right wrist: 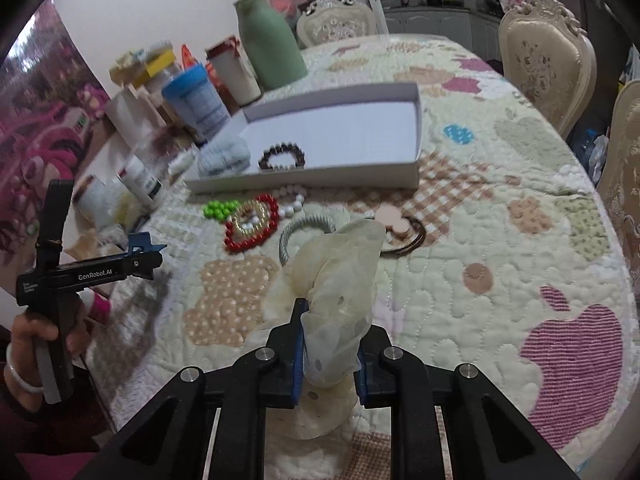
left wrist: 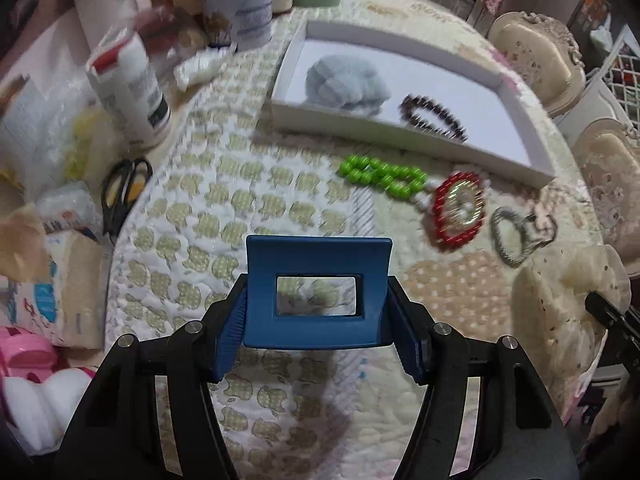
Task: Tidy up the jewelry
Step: 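Grasp the blue claw clip with the left tool while the right tool grasps the cream scrunchie, then lower the clip and cream scrunchie into the tray and release both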
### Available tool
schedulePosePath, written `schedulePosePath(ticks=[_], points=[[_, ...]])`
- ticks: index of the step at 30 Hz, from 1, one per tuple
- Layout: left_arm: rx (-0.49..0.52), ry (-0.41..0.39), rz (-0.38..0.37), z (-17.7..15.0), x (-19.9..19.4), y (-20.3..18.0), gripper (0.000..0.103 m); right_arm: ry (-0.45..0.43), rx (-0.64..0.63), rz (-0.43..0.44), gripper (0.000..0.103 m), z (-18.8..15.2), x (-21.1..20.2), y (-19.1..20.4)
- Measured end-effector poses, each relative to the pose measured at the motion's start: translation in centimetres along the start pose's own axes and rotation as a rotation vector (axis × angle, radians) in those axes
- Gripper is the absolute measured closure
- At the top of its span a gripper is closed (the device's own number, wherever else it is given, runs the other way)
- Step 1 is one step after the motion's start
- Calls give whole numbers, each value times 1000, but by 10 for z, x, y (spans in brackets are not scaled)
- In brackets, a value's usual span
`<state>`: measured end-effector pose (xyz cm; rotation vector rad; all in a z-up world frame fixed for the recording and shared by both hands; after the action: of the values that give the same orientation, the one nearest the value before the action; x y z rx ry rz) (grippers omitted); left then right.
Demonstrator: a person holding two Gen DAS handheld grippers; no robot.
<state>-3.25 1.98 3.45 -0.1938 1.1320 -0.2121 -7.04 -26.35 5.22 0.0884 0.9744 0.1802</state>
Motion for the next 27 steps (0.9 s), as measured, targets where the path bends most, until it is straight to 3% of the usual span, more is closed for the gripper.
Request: schedulePosePath(ticks=[15,27], points=[[122,-126,32,71,-45,-50,39,-161,5,8,85,63,-39,7],[175,-196,64,135,-55,-67,39,-198,-2,-12,85,124,-25,11]])
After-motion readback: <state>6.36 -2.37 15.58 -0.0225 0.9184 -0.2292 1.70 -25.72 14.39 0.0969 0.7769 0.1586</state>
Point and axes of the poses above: each gripper's, at about its wrist camera, not at the fingertips, and x roughly the way its jaws point, y to its left, z to its top, the point moved 2 cm from there along x, roughly the way its jaws point, and after that the axes turned 11 degrees about -z, right-handed, at the moved point
